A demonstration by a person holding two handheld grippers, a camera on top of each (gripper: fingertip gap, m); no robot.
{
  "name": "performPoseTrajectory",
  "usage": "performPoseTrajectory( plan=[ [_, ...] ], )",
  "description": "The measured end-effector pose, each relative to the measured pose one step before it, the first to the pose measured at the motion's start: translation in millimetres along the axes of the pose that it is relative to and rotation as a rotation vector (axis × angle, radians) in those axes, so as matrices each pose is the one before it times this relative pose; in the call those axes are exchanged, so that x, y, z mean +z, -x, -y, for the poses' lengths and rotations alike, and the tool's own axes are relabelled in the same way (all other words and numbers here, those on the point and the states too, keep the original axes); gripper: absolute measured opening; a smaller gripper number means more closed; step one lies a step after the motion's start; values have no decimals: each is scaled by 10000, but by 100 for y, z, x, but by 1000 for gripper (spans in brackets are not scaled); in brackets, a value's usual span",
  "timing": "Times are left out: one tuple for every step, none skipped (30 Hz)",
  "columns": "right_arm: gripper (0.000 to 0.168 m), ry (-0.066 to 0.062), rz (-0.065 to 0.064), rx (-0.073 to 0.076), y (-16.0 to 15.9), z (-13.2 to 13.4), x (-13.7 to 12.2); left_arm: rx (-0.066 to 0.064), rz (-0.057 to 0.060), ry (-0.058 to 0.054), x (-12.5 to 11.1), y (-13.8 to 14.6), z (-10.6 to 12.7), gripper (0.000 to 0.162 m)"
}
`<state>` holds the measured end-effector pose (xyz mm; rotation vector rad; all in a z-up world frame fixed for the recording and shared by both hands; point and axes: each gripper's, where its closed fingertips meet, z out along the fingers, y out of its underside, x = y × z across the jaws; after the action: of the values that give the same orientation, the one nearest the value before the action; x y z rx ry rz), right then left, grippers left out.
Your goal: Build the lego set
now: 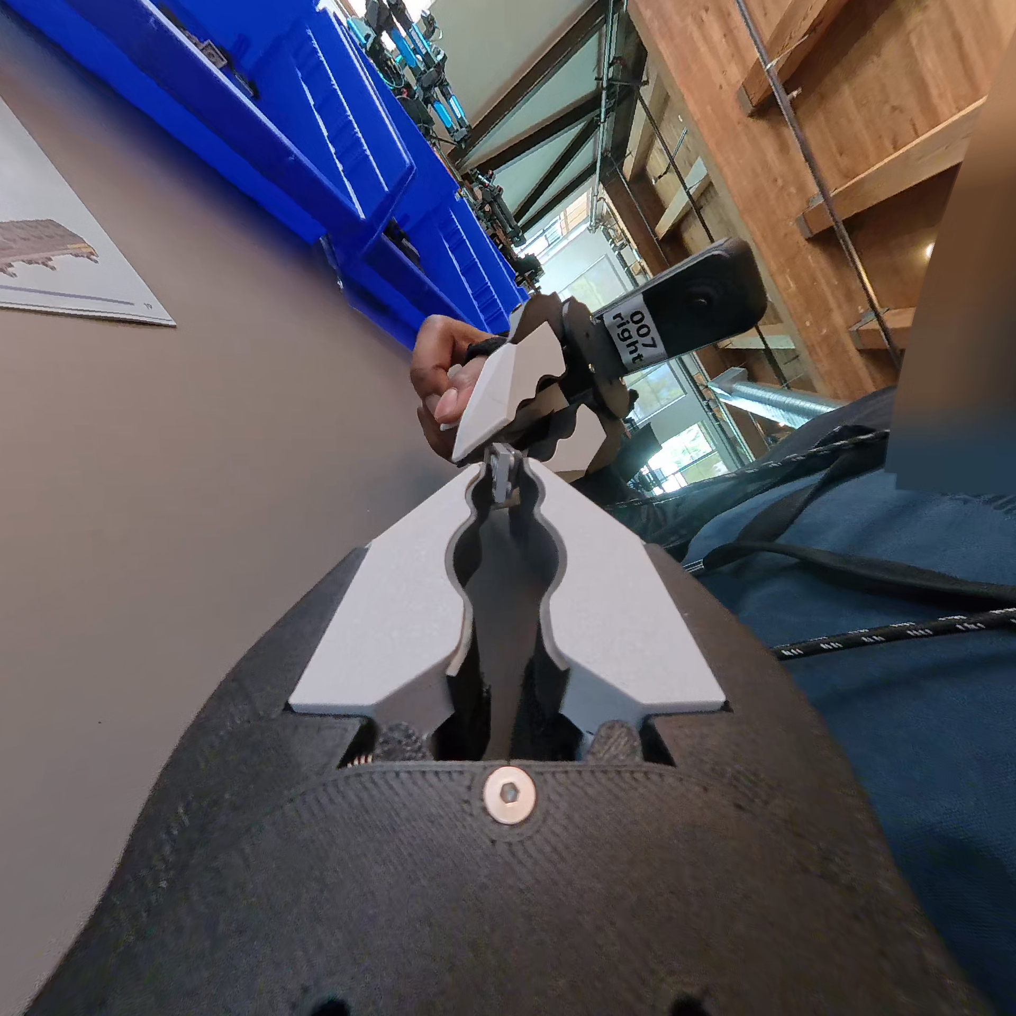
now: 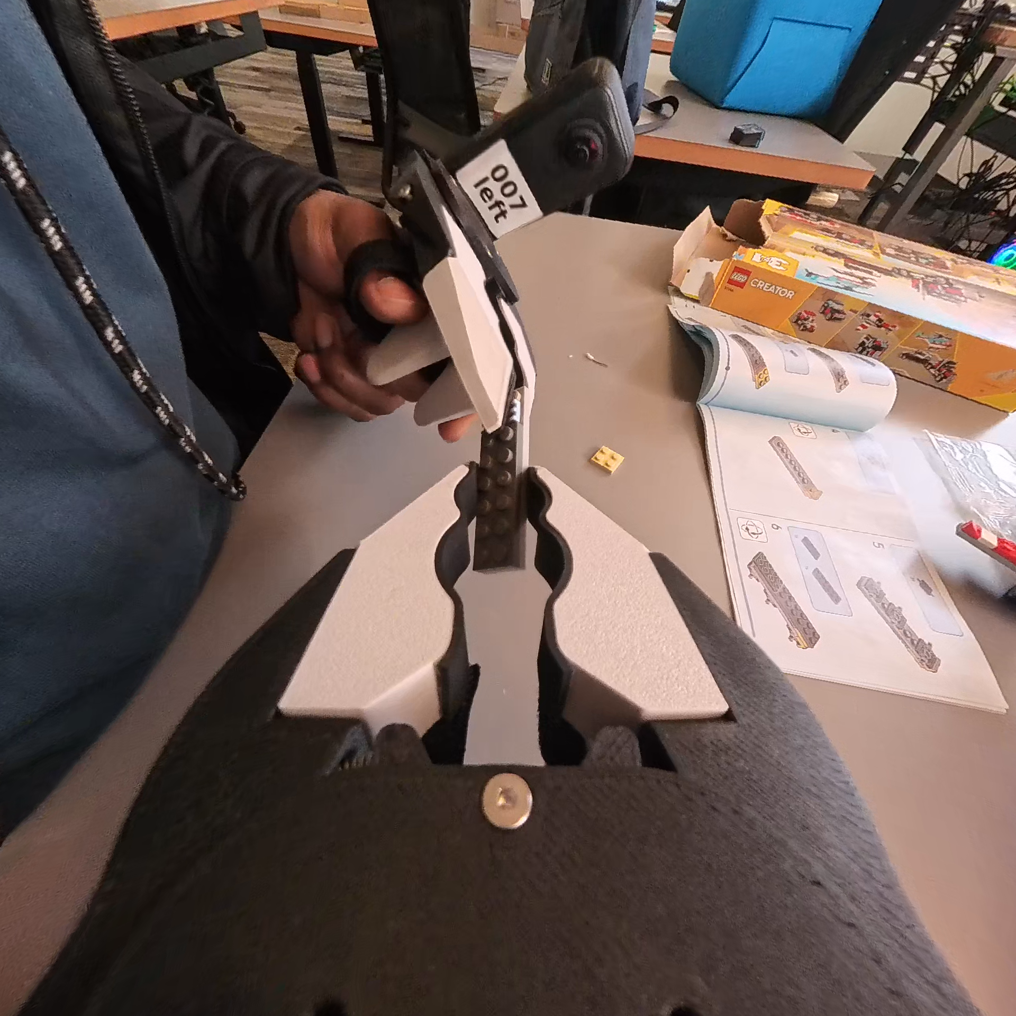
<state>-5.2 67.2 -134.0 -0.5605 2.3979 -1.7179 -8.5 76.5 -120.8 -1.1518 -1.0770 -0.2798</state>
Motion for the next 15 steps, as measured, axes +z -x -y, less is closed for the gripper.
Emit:
performPoseTrajectory(
  plan=[
    [17,16,-33,-43,-15,22,1,-103,-26,-27,-7,-13,33,8],
    [17,32,-38,-53,-13,-2,8,-116,-18,-28,-12,0,16,8],
    [17,9,-40,-59,-24,31,0,-111,-27,-46,-23,8,33,8],
    [17,-17,-20,-38,7,67,-10,-112,-19,-75,-14,26,50,8],
    [18,-24,-8,-9,9,75,3,-126,-7,-94,-24,53,71,8],
    [18,-4,0,-11,15,40,2,-133,-36,-78,-20,26,24,7],
    [18,25,12,-39,42,-18,10,-137,-48,-36,-14,16,-36,7],
    [18,37,-6,-47,35,-43,26,-112,-22,-30,-16,48,-44,7],
    [18,61,-16,-62,19,-80,25,-97,9,-26,-8,75,-56,7],
    [19,51,-20,-71,11,-68,23,-91,14,-21,-5,66,-39,7],
    [19,26,-2,-46,41,-33,13,-72,-1,-13,-1,39,-44,7],
    [19,7,15,-19,45,1,7,-85,-7,0,-21,23,-40,7],
    [19,57,-8,-18,11,-80,54,-131,14,9,-17,72,-20,7],
    [19,33,-38,-51,-20,-62,45,-116,9,13,-21,73,-6,7],
    [19,6,-15,-52,26,7,26,-94,-21,30,-21,11,-32,7]
  ],
)
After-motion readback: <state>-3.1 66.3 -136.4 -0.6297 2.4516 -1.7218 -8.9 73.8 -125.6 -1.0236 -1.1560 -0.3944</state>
